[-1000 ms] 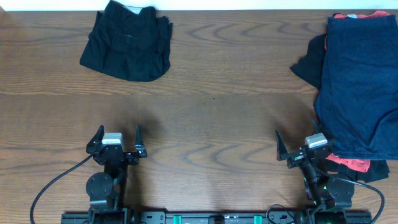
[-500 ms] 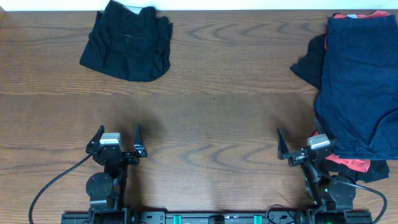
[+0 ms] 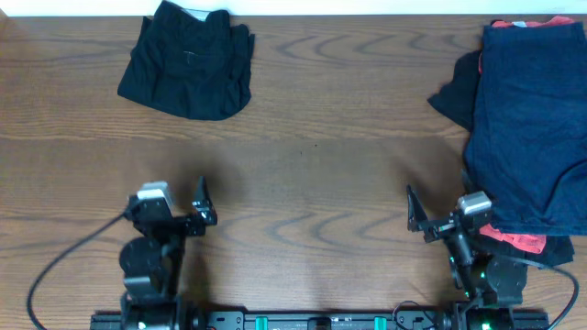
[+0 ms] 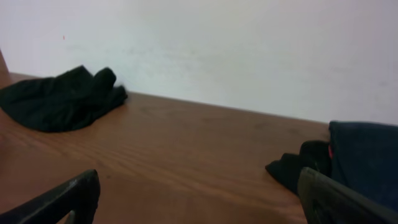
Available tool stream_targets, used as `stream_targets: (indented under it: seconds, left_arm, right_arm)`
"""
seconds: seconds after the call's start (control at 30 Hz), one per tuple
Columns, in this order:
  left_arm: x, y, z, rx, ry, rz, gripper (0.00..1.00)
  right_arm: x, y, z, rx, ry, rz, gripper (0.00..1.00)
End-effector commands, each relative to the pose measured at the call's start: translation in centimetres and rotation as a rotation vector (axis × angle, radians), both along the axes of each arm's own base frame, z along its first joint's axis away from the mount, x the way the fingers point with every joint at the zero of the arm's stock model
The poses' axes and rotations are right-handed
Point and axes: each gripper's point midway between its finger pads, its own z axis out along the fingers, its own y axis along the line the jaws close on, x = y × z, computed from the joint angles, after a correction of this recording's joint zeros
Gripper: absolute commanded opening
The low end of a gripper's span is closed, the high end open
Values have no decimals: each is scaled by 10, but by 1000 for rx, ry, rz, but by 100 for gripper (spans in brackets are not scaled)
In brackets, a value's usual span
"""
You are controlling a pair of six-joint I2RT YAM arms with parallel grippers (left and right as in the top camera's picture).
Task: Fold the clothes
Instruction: 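Reach the right gripper to the clothes pile and grasp the navy shorts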
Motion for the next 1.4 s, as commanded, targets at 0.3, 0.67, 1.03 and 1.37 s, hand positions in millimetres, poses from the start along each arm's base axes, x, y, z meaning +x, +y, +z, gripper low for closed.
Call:
stream_targets:
  seconds: [0.3, 0.67, 1.03, 1.37]
  left_arm:
    - [88, -52, 115, -95, 51, -322, 98]
    - [182, -112, 99, -141, 393, -460, 98]
    - [202, -142, -14, -227, 674, -536, 98]
    - [196, -141, -46, -235, 770, -518, 100]
  right_arm:
    - [74, 22, 118, -70, 39, 128, 99]
    - [179, -7, 112, -151, 506, 164, 99]
    - [263, -80, 68, -163, 642, -44, 99]
    - [292, -170, -37, -335, 836, -472, 87]
